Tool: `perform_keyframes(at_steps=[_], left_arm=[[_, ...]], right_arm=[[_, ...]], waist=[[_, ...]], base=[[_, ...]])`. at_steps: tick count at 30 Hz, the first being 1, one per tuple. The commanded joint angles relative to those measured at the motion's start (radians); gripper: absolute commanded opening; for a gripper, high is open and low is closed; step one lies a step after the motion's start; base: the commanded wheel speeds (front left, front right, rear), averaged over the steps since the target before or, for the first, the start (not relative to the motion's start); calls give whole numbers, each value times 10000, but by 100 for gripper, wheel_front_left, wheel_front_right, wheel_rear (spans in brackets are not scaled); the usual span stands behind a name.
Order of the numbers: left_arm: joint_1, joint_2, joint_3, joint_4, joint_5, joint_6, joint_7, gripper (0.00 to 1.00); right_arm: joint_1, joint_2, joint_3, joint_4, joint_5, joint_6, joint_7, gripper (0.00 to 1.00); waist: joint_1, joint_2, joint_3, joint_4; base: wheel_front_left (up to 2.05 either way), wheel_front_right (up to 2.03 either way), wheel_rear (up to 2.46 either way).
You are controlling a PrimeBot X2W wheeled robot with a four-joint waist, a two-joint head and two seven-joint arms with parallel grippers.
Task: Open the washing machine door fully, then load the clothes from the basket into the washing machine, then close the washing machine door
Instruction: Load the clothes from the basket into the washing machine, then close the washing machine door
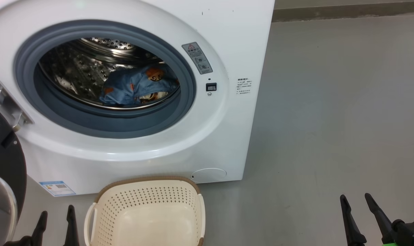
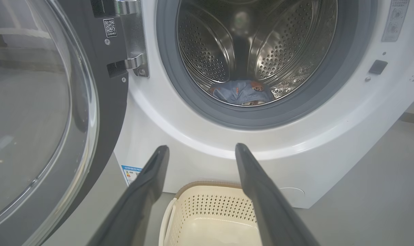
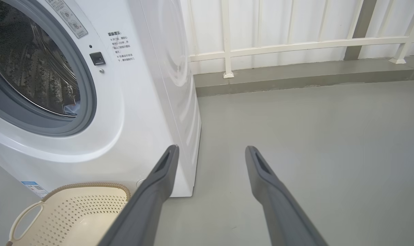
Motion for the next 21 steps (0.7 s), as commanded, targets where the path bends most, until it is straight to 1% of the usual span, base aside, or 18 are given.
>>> perform_keyframes(at_steps=[1,8,17,21], left_arm=[[-77,148,378,-291,138,-25,-63,100],[-144,120,444,-267,218,-25,-63,100],[-182,164,345,-349,100,-25,-63,100],[-128,218,258,-445,129,-25,-63,100]], right_arm=[[-150,-156,206,-230,9,16,-49,100],[-197,-136,204,-227,20,16,-49,100],[-246,-130,185,-229,21,16,-49,100],[-238,-134,163,-228,16,16,-49,100]], waist=[[0,0,-3,-2],[0,0,57,5],[0,0,95,36],[0,0,93,70]], base=[[-5,5,0],[-46,46,0],[-137,137,0],[-95,95,0]])
